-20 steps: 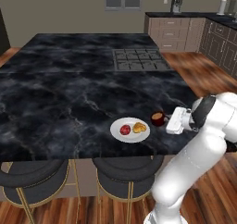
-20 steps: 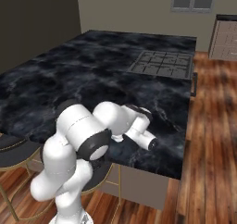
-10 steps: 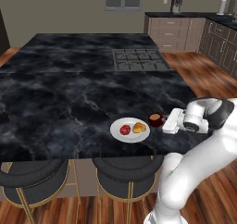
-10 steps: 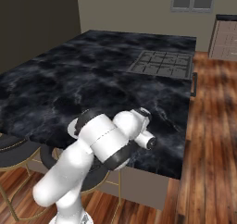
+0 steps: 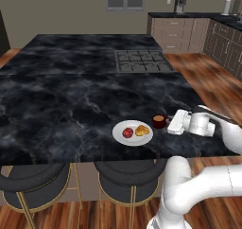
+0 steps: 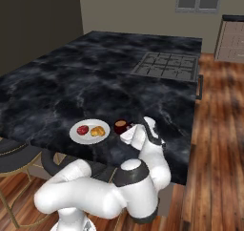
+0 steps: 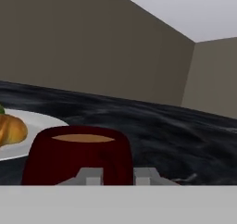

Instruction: Pick up the brewed coffee from the coffee machine and place it next to the breakfast plate on the dining counter.

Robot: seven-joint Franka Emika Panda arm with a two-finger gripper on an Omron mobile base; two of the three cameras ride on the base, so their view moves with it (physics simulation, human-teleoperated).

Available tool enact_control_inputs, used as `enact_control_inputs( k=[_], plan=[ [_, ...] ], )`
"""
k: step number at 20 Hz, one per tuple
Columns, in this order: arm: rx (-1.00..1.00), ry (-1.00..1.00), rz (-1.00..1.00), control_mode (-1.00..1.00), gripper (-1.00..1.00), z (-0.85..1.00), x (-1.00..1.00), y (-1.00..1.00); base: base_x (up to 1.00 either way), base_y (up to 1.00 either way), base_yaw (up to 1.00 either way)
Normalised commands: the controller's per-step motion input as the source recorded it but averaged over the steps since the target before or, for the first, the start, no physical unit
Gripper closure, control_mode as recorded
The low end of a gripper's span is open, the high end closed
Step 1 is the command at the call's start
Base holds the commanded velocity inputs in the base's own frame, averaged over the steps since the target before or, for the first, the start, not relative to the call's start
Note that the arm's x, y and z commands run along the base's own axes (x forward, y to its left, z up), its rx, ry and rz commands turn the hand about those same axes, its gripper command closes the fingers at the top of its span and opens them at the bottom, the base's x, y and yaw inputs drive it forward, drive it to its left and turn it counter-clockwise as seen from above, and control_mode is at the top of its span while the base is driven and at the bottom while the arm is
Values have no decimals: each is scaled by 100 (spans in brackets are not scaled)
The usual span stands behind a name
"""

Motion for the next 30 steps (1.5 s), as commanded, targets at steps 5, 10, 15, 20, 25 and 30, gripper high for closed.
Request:
enact_control_inputs(
  k=[5,10,15,20,25,30],
  plan=[
    [-6,0,0,-100,-100,0,-27,0,0,0,0],
    [-10,0,0,-100,-100,6,-43,0,0,0,0],
    [-12,0,0,-100,-100,43,-70,0,0,0,0],
    [-13,0,0,-100,-100,36,-55,2,0,0,0],
    [-18,0,0,-100,-100,54,-90,29,0,0,0],
    [-13,-11,0,-100,-100,77,-99,25,0,0,0]
  ],
)
